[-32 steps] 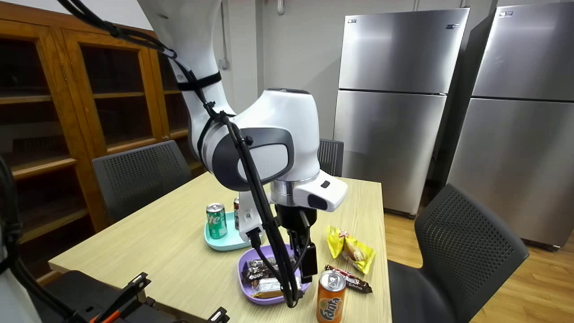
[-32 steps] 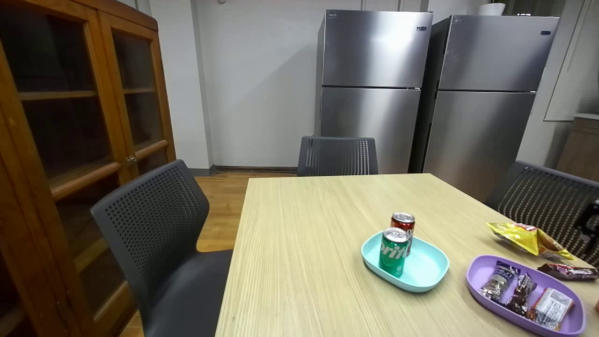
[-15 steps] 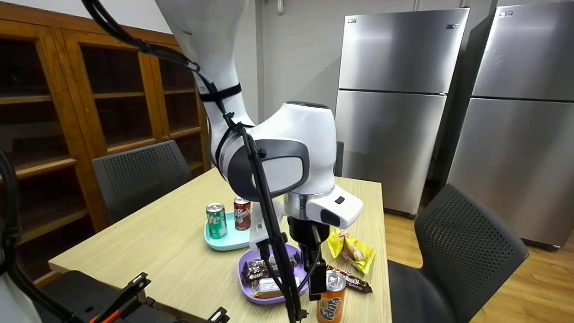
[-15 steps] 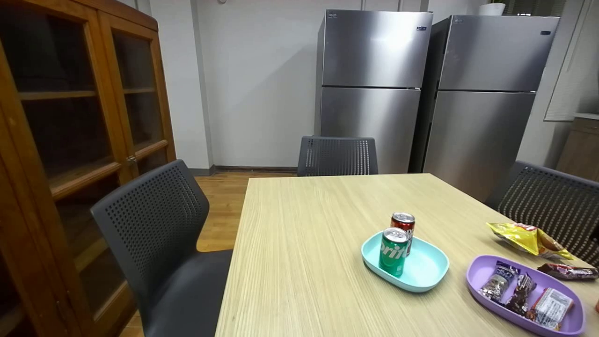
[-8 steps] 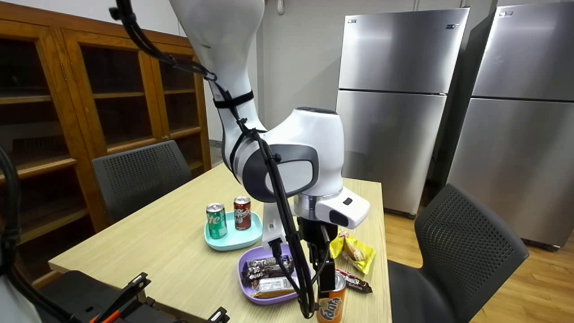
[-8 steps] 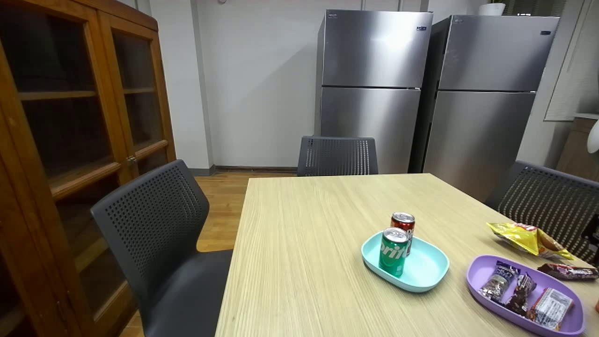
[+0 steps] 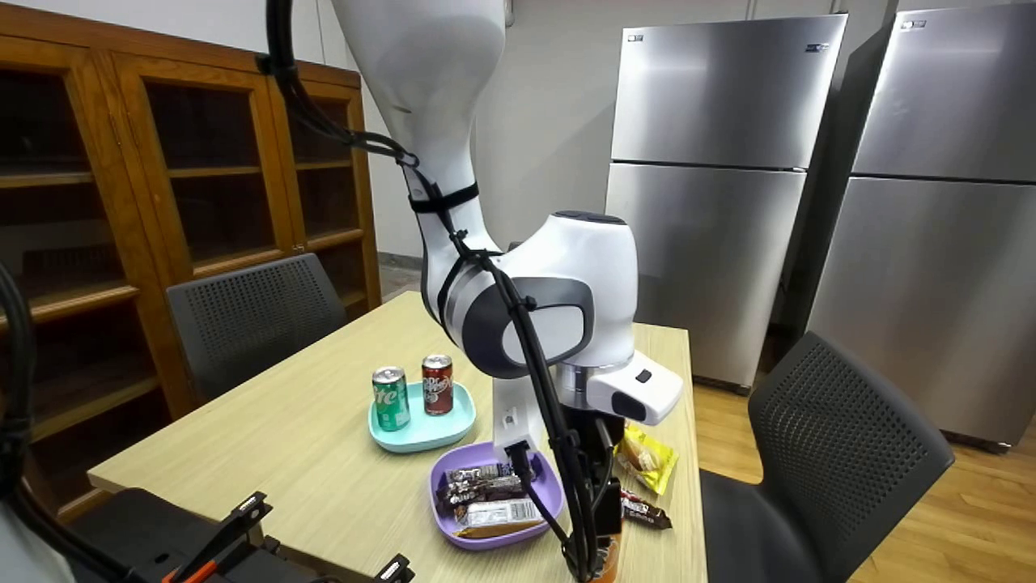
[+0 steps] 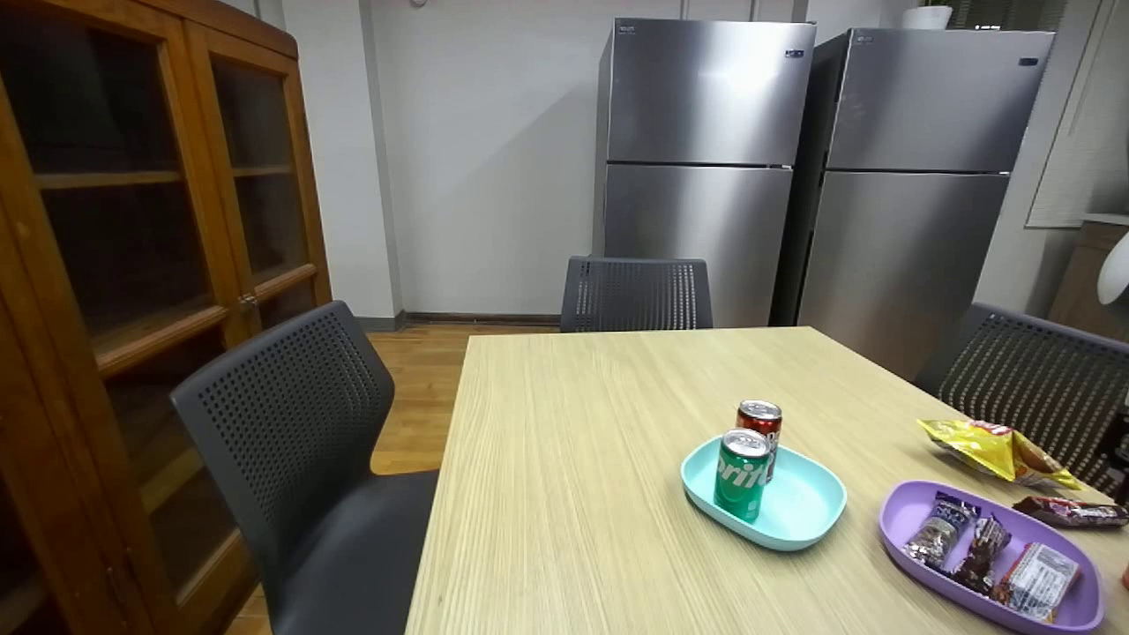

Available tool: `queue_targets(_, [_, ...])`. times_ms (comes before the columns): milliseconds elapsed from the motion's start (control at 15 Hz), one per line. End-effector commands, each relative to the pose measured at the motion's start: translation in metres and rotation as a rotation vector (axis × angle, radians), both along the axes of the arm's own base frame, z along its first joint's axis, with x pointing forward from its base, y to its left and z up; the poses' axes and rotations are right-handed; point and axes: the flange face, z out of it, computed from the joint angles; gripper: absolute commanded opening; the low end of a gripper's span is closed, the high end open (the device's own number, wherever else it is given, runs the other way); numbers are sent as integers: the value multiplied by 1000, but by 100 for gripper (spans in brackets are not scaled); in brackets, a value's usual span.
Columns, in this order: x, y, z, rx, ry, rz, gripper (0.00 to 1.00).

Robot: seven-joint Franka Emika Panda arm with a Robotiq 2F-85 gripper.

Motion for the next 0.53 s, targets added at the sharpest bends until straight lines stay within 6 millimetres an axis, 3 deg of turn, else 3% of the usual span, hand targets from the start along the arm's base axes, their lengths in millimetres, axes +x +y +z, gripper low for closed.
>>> queue_targets(0, [6,-8,-6,6,-3,17,100])
queue_targets(267, [6,-8,-12,7,6,20,100])
queue_targets(333, [6,-8,-14,7,7,32,75])
queue_targets(400, [6,-7,-16,3,11,38,74])
queue_targets(467, [6,-7,-17,5,13,42,66])
